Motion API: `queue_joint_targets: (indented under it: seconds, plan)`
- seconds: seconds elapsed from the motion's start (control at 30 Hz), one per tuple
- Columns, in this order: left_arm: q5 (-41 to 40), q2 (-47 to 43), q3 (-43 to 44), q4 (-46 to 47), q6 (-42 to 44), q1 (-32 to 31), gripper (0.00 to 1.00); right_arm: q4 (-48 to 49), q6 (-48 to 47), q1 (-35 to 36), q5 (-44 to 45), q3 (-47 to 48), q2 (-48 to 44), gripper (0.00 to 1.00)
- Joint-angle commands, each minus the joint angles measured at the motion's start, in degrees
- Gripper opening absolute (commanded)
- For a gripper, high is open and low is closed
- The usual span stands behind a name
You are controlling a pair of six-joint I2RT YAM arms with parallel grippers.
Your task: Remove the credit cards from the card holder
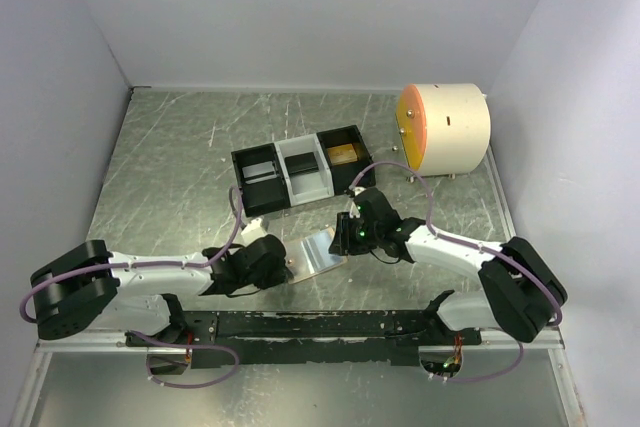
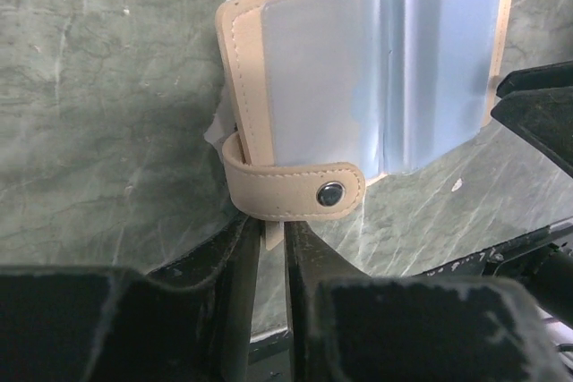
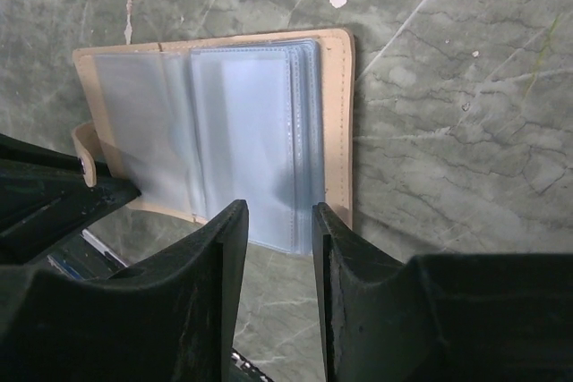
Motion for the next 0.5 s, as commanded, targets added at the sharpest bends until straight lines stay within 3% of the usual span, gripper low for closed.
queue_joint_targets:
  seconds: [0.0,0.2,0.47]
  plan:
    - [-2.9,-0.54,2.06,-4.23,0.65,-0.4,0.26,-0.57,-0.81,0.06,-0.54,1.39,1.35,0.35]
    - [-3.01,0.13,2.92,-5.18,1.54,-0.44,0.24,1.12,-0.73,0.13,-3.75,1.35,2.93,0.35]
    - [-3.29,0.41,4.44,-7.54,4.15,-0.47,0.33,-3.63,-1.35,0.06,1.32,3.3,0.75,0.36]
